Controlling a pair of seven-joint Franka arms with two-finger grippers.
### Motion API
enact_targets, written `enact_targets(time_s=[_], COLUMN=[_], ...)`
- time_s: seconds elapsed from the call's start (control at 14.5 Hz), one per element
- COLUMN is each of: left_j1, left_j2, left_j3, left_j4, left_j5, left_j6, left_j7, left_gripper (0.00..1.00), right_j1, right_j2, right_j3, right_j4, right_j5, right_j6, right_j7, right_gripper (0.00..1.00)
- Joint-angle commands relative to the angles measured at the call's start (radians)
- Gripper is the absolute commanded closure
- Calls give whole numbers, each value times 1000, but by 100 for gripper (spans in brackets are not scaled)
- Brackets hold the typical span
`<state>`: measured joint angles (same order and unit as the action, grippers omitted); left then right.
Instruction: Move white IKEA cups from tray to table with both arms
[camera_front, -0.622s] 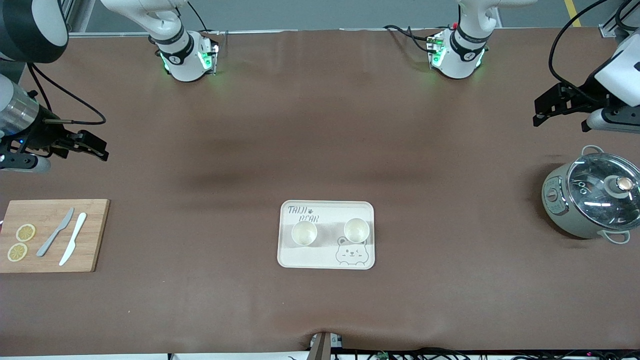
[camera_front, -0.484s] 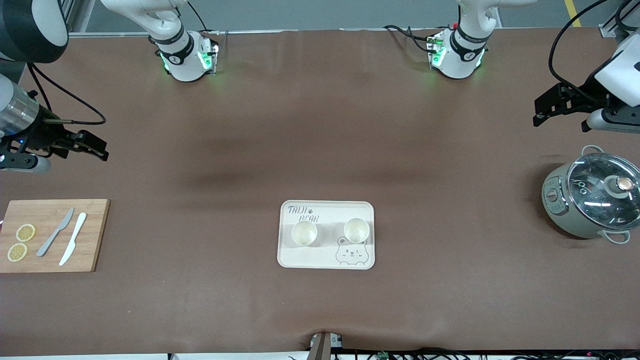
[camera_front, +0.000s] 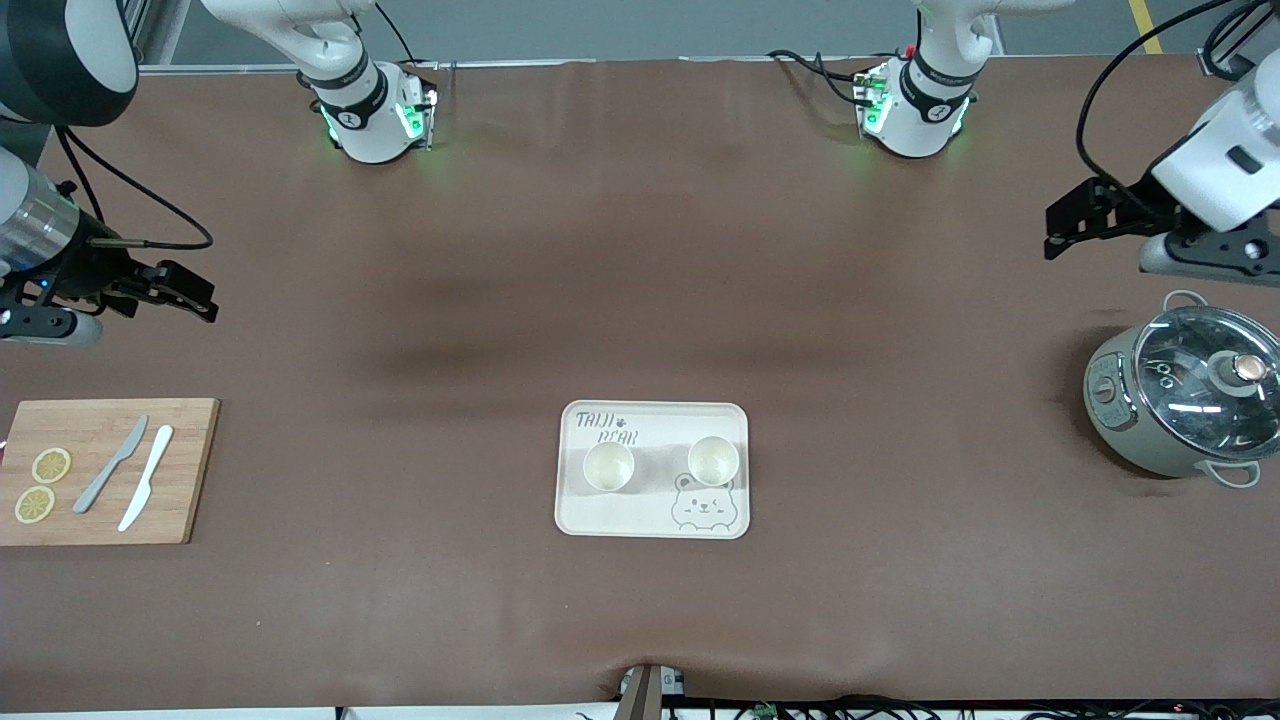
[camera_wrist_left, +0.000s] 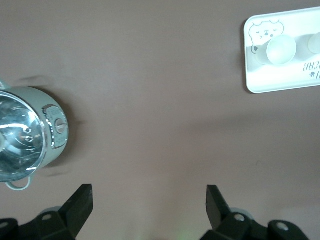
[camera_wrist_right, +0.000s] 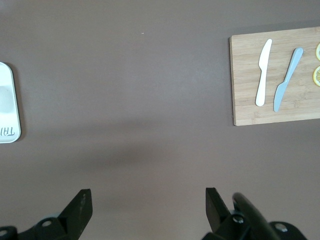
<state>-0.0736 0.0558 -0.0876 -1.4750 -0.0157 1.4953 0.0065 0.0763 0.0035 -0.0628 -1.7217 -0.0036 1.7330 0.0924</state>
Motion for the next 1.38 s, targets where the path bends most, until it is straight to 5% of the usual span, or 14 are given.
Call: enact_targets(time_s=[0.0,0.35,0.9,1.31], left_j1=[-3,-15,-250,-288], left_j2=[57,192,452,646], left_j3=[-59,-164,-149,-135], left_j4=[27,77,154,157], left_j5=[-6,3,112,126], left_j6=[28,103,347,546], left_j7=[-74,-213,-526,-528], left_gripper=[0,0,0,0], right_j1=[-6,-4,-4,-4], right_j2=[-20,-22,-22,-20], right_j3=[11,11,11,11], right_j4=[-24,-22,-24,-24], right_j5=[-13,-13,-13,-13], right_j6=[13,7,2,11], right_j7=[-5,-5,-5,-5], right_gripper=[0,0,0,0])
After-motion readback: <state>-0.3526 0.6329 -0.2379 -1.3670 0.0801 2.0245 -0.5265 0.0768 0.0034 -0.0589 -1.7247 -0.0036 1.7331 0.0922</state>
